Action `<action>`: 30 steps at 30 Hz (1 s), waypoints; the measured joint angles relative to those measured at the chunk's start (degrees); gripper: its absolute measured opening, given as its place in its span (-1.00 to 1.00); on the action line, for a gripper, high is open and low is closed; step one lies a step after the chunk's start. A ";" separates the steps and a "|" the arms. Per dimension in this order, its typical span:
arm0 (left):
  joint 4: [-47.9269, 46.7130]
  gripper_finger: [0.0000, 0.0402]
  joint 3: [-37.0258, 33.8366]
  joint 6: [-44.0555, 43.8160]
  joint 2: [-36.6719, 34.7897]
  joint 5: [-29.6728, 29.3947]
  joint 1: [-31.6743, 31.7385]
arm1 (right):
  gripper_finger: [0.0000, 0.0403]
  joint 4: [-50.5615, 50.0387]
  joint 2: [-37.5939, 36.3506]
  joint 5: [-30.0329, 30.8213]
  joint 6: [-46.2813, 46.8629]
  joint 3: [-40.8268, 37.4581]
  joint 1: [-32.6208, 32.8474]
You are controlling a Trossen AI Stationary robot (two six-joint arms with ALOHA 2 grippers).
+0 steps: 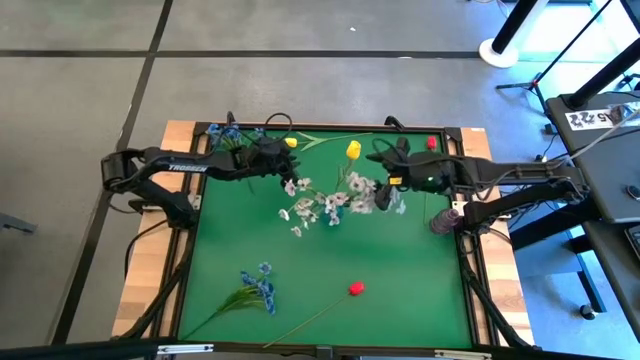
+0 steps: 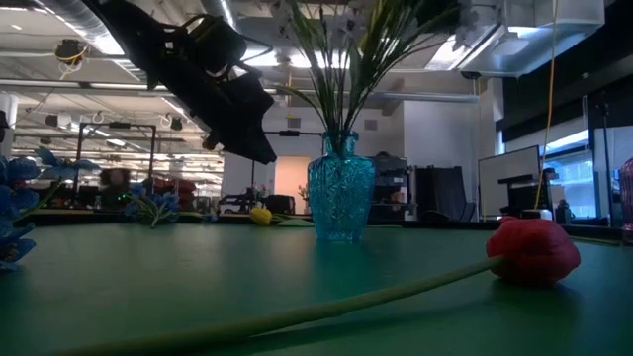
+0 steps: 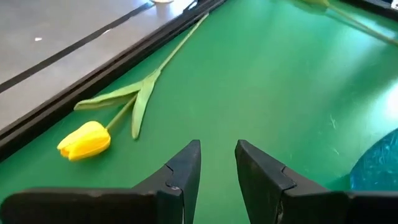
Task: Sort flowers into vase by color
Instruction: Put the right yellow tulip into the blue vase
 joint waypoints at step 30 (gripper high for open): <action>0.44 -0.51 0.04 -0.26 1.69 0.46 -2.84 | -0.34 7.13 4.37 -8.52 10.28 -0.04 0.02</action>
